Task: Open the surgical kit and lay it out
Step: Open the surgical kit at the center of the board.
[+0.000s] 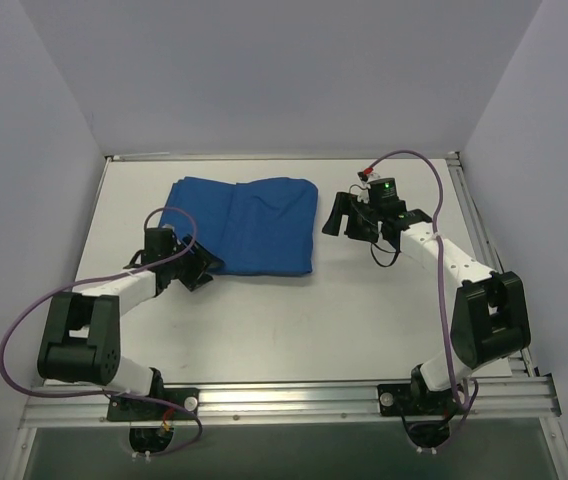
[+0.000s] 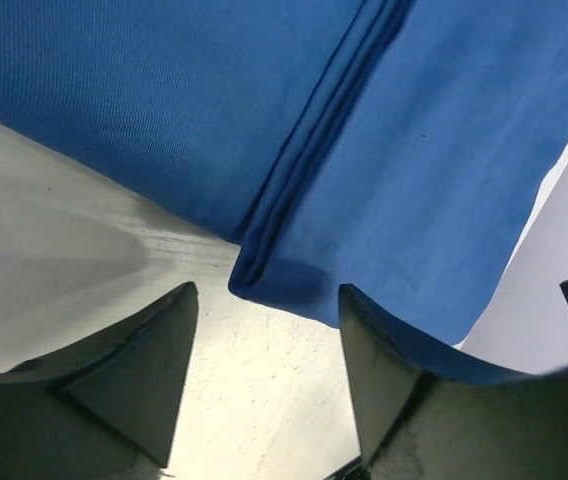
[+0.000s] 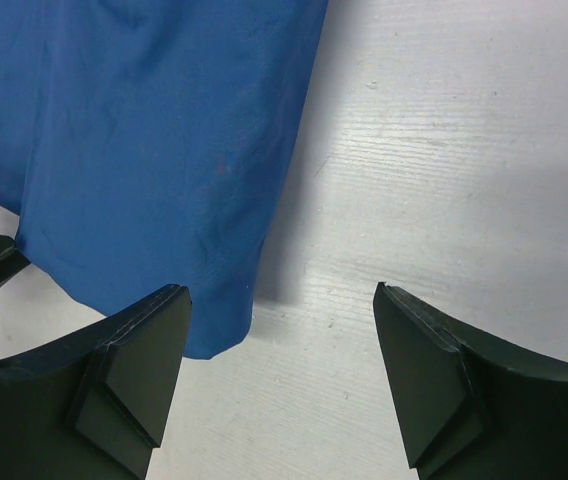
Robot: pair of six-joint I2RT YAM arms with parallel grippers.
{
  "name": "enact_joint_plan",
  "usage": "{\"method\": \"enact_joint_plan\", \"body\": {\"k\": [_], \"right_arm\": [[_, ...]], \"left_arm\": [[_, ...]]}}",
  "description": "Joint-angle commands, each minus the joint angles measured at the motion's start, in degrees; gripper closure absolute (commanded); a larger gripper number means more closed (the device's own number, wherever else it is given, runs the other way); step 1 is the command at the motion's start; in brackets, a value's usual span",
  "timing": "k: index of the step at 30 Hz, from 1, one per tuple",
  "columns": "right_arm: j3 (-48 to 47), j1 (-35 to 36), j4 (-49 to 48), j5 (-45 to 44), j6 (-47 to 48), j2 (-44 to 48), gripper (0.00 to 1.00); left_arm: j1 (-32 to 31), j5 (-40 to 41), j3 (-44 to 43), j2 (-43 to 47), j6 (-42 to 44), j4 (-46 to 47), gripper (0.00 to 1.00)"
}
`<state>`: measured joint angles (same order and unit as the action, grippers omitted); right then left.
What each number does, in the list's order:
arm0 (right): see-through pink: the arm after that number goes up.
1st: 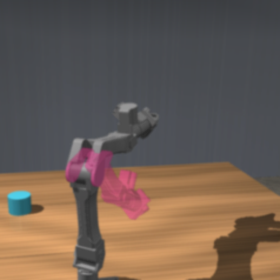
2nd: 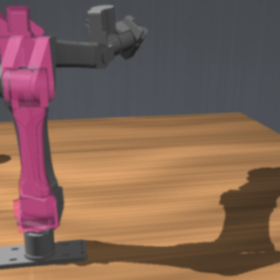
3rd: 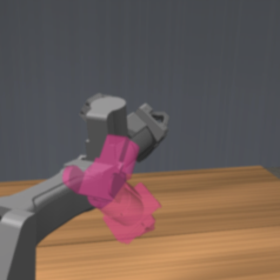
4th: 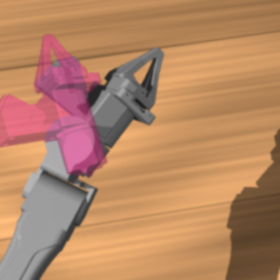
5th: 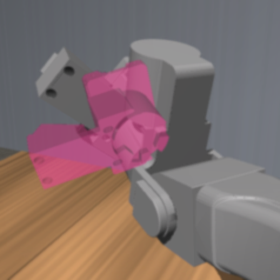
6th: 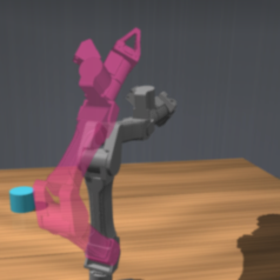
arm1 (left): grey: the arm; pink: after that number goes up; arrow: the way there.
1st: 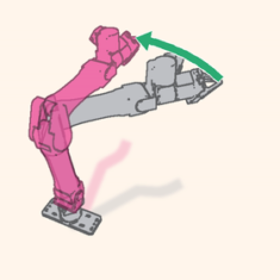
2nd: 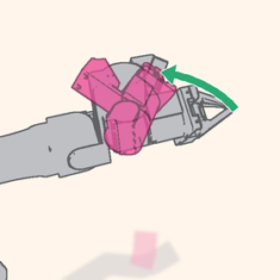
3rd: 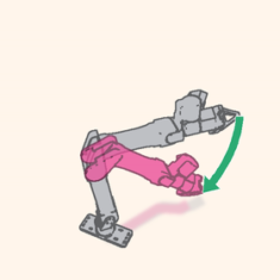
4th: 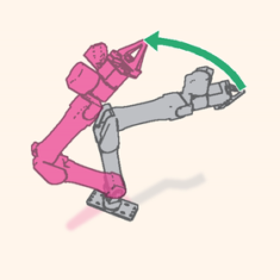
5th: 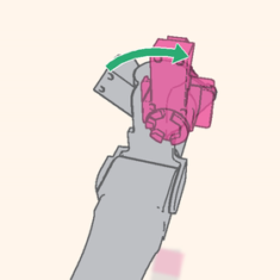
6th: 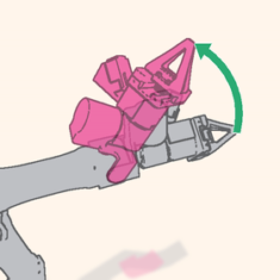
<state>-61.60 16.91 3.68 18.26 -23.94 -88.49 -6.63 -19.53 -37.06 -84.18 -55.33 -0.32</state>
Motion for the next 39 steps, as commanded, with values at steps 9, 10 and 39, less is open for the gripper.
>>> {"method": "enact_joint_plan", "body": {"k": [9, 10, 39], "right_arm": [[-0.2, -0.2, 0.6, -0.5, 0.2, 2.6, 0.25], [-0.3, -0.2, 0.6, -0.5, 0.2, 2.6, 0.25], [-7.8, -26.4, 13.1, -11.1, -5.1, 21.9, 0.27]], "left_arm": [[-1.0, -1.4, -2.8, -3.0, -1.4, 7.0, 0.64], [-1.1, -1.7, -3.0, -3.0, -1.4, 7.1, 0.68], [-38.5, -4.6, -88.5, -47.6, 23.9, -23.5, 0.98]]}}
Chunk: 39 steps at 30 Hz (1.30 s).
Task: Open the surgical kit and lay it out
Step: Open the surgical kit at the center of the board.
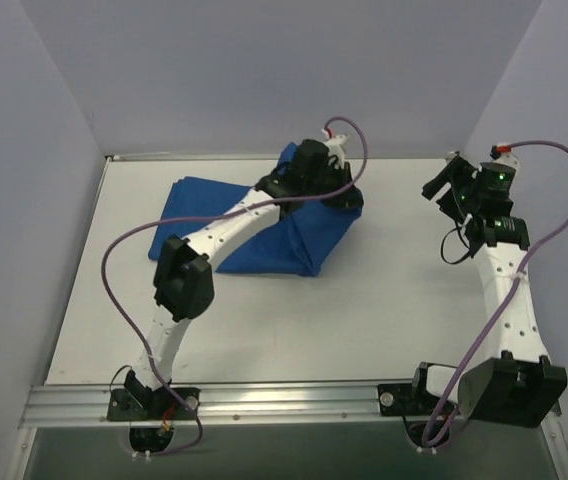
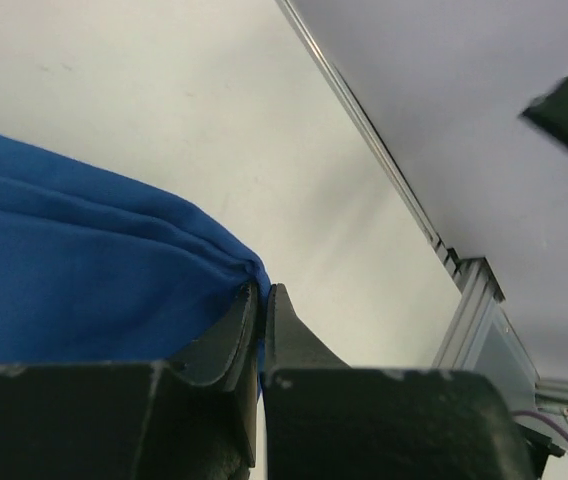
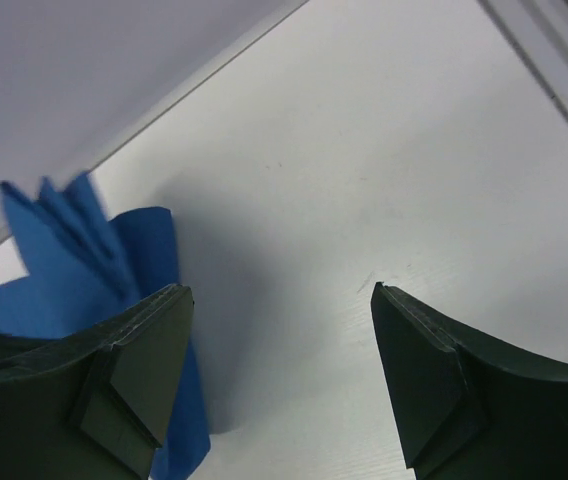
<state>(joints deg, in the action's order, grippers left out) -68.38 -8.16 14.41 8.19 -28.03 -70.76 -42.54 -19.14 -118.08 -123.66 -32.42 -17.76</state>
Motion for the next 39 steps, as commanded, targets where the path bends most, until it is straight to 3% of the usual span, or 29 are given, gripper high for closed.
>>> {"method": "enact_joint_plan", "body": {"k": [1, 4, 8, 12, 14, 15, 18, 21, 24, 25, 29, 34, 39], "right_arm": [[-0.8, -1.9, 2.5, -1.1, -1.0, 4.9, 0.27], [0.3, -2.3, 3.8, -1.8, -0.3, 6.9, 0.27], [1.8, -3.0, 3.6, -1.8, 0.4, 7.4, 0.26], [2.1, -3.4, 3.4, -1.3, 1.0, 6.8, 0.26], [2.1, -3.7, 2.9, -1.2, 1.0, 6.3, 0.26], [2.0, -3.8, 2.6, -0.6, 1.2, 5.9, 0.25], [1.7, -4.0, 2.7, 0.9, 1.6, 3.4, 0.25], [2.2, -3.9, 1.7, 1.6, 1.8, 1.3, 0.25], [2.4, -3.4, -0.2, 5.6, 1.3, -1.6, 0.25], [2.3, -2.8, -1.0, 6.4, 1.0, -3.6, 0.25], [3.8, 1.6, -6.1, 7.8, -1.8, -8.6, 0.28], [3.0, 5.7, -13.4, 8.3, -3.2, -17.1, 0.34], [-6.1, 5.7, -10.9, 4.4, 0.4, -27.7, 0.28]], "left_arm": [[-3.2, -7.2, -12.5, -10.2, 1.2, -7.0, 0.98], [-4.8, -10.0, -16.2, -14.8, 1.5, -7.6, 0.96], [-5.6, -12.4, -11.5, -13.1, 0.4, 1.0, 0.91], [-6.8, -14.9, -14.2, -15.5, -1.6, 3.2, 0.87], [-7.2, -15.7, -16.7, -17.1, -3.0, 1.4, 0.74], [-7.3, -15.6, -17.2, -17.2, -3.3, 1.3, 0.62], [-6.8, -12.3, -11.8, -12.2, -1.7, 2.6, 0.50], [-4.2, -10.0, -4.3, -3.0, -0.2, 6.8, 0.05], [0.6, -9.5, 5.3, 6.6, -1.0, 9.1, 0.06], [2.1, -8.6, 12.5, 9.5, -2.8, 10.5, 0.06], [13.7, -8.3, 27.6, 21.0, -6.4, 19.0, 0.06], [21.8, -4.0, 31.3, 29.0, 2.0, 8.0, 0.06], [26.4, 1.1, 35.3, 34.6, 3.8, 2.2, 0.06]]}}
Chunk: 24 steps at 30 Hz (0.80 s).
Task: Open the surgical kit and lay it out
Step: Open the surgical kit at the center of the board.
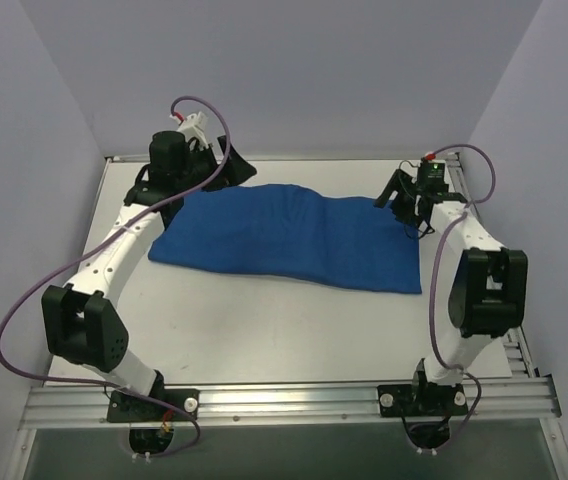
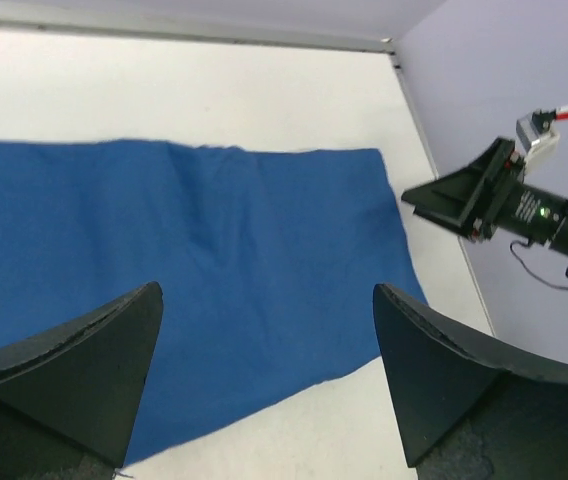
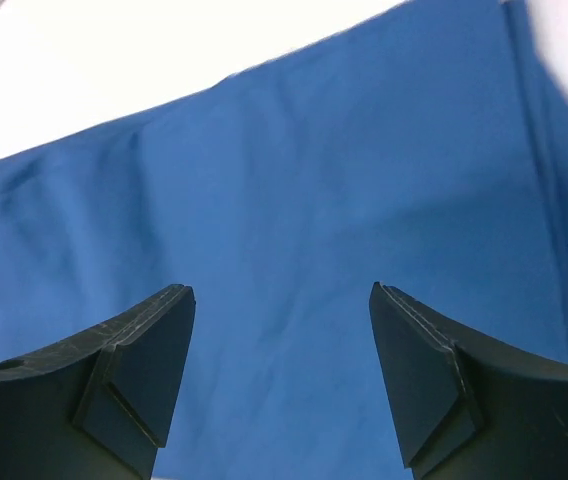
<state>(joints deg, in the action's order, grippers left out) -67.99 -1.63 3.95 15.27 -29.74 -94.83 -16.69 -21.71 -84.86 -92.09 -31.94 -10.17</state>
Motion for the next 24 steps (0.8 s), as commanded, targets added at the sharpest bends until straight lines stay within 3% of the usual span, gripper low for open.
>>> {"method": "enact_joint_plan", "body": {"k": [1, 5, 6, 10, 11, 13, 14, 15, 18, 24], "right_arm": [[-8.0, -0.8, 0.2, -4.7, 4.1, -7.2, 0.28], [-12.6, -1.6, 1.9, -3.9, 6.2, -12.9, 0.29], [-12.9, -1.2, 1.6, -3.1, 6.3, -13.4, 0.30], [-10.9, -0.6, -3.4, 0.5, 5.0, -14.2, 0.43], [-10.5, -0.6, -5.3, 1.9, 4.3, -14.3, 0.54], [-9.9, -0.4, -7.3, 2.7, 3.7, -15.1, 0.67], [-9.9, -0.4, -7.5, 2.8, 3.5, -15.6, 0.82], [-9.9, -0.4, -7.7, 2.8, 3.2, -16.0, 0.89], [-10.5, -0.6, -7.6, 2.1, 3.1, -17.7, 1.00], [-10.4, -0.8, -8.8, 1.6, 2.9, -20.2, 1.00]], "left_arm": [[0.7, 5.4, 2.3, 3.7, 4.2, -8.4, 0.05], [3.4, 13.7, 6.6, 7.2, 2.5, -10.6, 0.00], [5.0, 13.1, 7.9, 7.2, 1.5, -9.8, 0.06], [14.4, 5.3, 11.1, 4.0, -5.9, -5.3, 0.46], [15.2, 3.7, 11.1, 1.8, -6.9, -3.7, 0.64], [16.2, 1.0, 9.9, -1.1, -8.6, -2.1, 0.78], [16.3, 0.4, 7.7, -3.9, -8.7, -1.9, 0.90], [16.3, 0.2, 6.4, -5.4, -8.6, -1.8, 0.97], [16.4, -0.2, 1.7, -11.3, -7.6, -0.8, 0.98], [16.4, -4.4, -3.9, -21.9, -7.7, 0.2, 0.98]]}}
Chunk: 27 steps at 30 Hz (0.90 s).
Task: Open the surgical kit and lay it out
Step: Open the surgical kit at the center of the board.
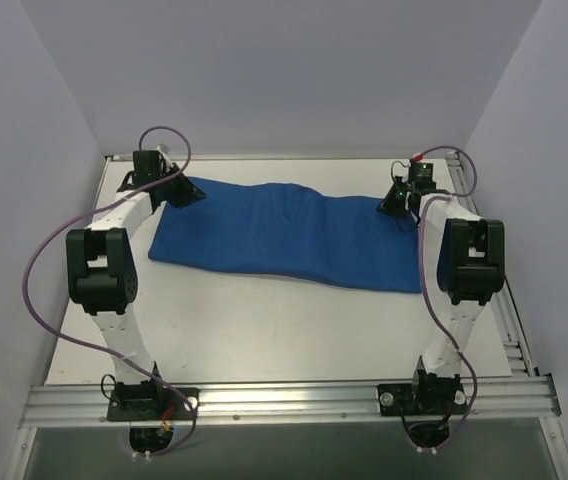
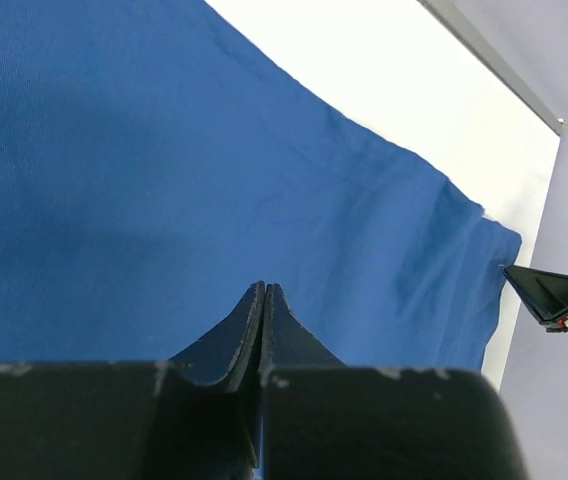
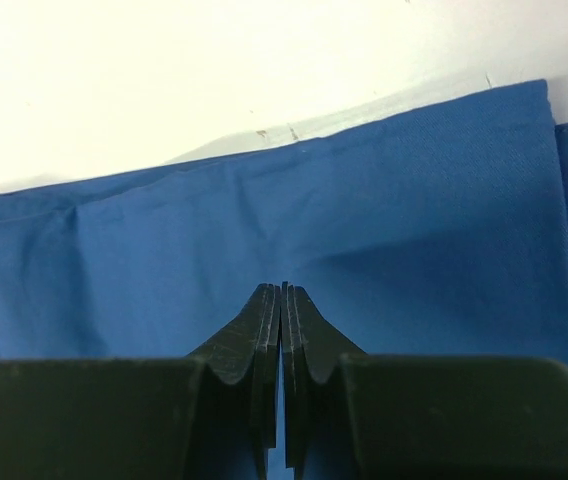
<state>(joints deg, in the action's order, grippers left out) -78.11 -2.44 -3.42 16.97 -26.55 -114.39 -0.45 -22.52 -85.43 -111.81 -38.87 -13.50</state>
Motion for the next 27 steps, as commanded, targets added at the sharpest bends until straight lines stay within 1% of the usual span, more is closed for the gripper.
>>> {"method": "enact_joint_plan", "body": {"k": [1, 4, 8, 11, 14, 15, 17, 20, 24, 27], "right_arm": [[-0.3, 0.0, -1.7, 0.4, -0.3, -1.4, 1.00], [-0.5, 0.1, -2.3, 0.7, -0.1, -3.1, 1.00], [-1.2, -0.6, -1.2, 0.2, 0.1, -4.8, 1.00], [-3.0, -0.9, 0.5, -0.4, 0.4, -6.3, 1.00], [-3.7, -1.2, 1.5, -1.2, 0.4, -7.4, 1.00], [-3.6, -1.3, 1.2, -1.4, 0.0, -8.1, 1.00], [-3.5, -2.1, 1.2, -1.6, -0.4, -9.0, 1.00], [-2.8, -3.3, 0.2, -1.4, -1.1, -10.6, 1.00], [-2.2, -4.2, 0.2, -1.8, -1.5, -12.0, 1.00], [-4.3, -4.9, 1.2, -2.6, -1.3, -13.6, 1.00]], "left_arm": [[0.2, -3.2, -3.2, -2.7, -1.0, 5.1, 0.98], [0.1, -2.4, -3.3, -4.7, -1.6, 7.9, 0.98], [0.2, -1.3, -6.8, -9.7, -1.1, 7.2, 0.98], [2.2, -1.0, -7.8, -12.4, -3.0, 7.5, 0.98], [2.5, 0.9, -9.9, -14.7, -2.3, 5.3, 0.98], [2.5, 1.5, -10.7, -15.4, -1.8, 2.6, 0.98], [2.6, 2.4, -13.2, -17.6, -0.9, 0.2, 0.98], [2.6, 2.1, -16.6, -21.8, -0.1, -3.8, 0.98], [2.8, 1.1, -23.9, -27.0, -0.1, -8.1, 0.98], [2.8, 1.5, -27.0, -29.3, -0.6, -8.8, 0.98]]}}
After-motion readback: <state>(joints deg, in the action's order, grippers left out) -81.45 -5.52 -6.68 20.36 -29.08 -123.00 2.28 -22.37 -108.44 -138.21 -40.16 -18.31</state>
